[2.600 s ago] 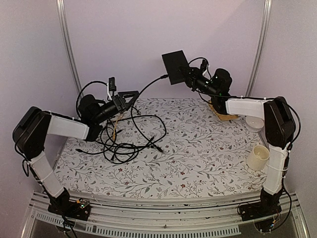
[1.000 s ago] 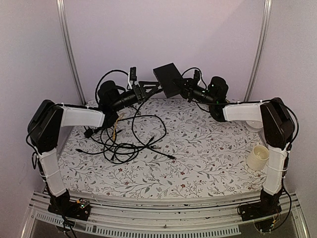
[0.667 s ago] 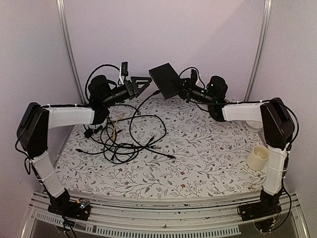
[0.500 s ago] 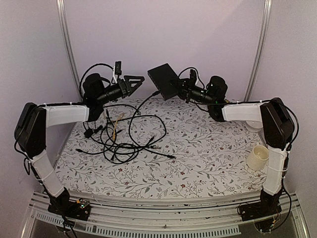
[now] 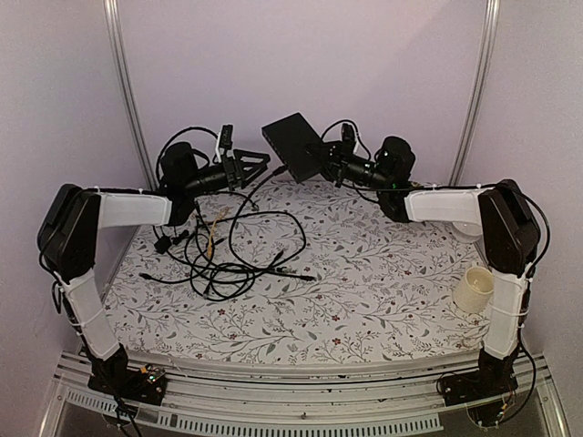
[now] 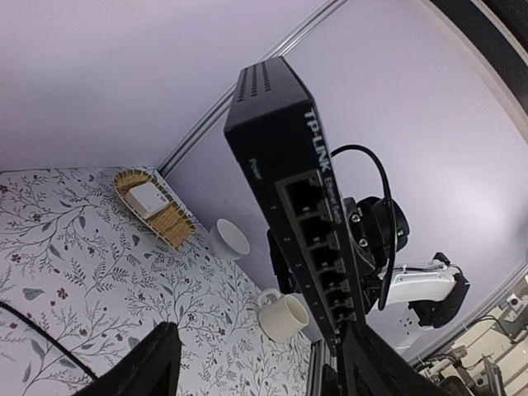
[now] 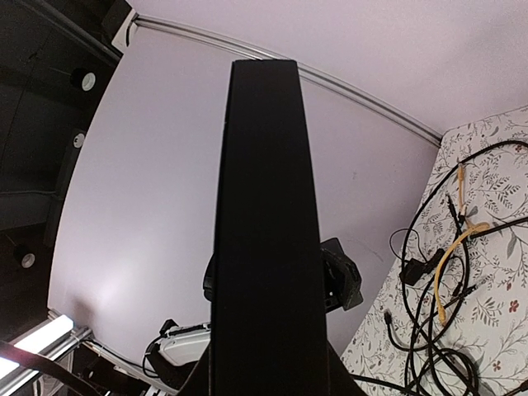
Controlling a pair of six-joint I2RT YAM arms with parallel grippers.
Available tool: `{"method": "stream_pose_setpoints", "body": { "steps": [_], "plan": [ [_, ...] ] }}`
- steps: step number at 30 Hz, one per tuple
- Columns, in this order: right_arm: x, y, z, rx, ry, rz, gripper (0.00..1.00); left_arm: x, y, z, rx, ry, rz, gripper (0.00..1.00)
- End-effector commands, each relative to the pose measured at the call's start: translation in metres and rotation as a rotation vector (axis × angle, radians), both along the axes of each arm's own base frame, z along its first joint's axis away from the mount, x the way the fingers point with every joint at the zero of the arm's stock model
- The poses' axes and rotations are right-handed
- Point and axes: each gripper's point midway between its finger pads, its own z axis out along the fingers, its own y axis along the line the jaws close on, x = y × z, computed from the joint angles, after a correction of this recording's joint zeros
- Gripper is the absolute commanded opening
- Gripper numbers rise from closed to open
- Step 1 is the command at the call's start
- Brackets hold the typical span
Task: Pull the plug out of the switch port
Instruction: Adjust the switch port at the center of the board.
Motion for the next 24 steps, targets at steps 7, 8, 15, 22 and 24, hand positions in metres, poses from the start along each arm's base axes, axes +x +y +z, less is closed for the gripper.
{"method": "stream_pose_setpoints", "body": {
  "steps": [7, 8, 15, 22, 24],
  "plan": [
    [-0.020, 0.006, 0.054, 0.080, -0.149, 0.035, 0.02, -0.002, -0.007, 0.029, -0.064, -0.073, -0.051, 0.72],
    [-0.020, 0.007, 0.053, 0.079, -0.146, 0.037, 0.02, -0.002, -0.007, 0.030, -0.067, -0.075, -0.055, 0.72],
    [-0.019, 0.016, 0.051, 0.080, -0.146, 0.049, 0.02, -0.001, -0.011, 0.033, -0.075, -0.071, -0.068, 0.97],
    [-0.020, 0.024, 0.047, 0.071, -0.142, 0.064, 0.02, 0.005, -0.014, 0.038, -0.092, -0.073, -0.068, 0.96],
    [-0.020, 0.026, 0.045, 0.066, -0.139, 0.068, 0.02, 0.006, -0.015, 0.040, -0.095, -0.075, -0.073, 0.95]
  ]
}}
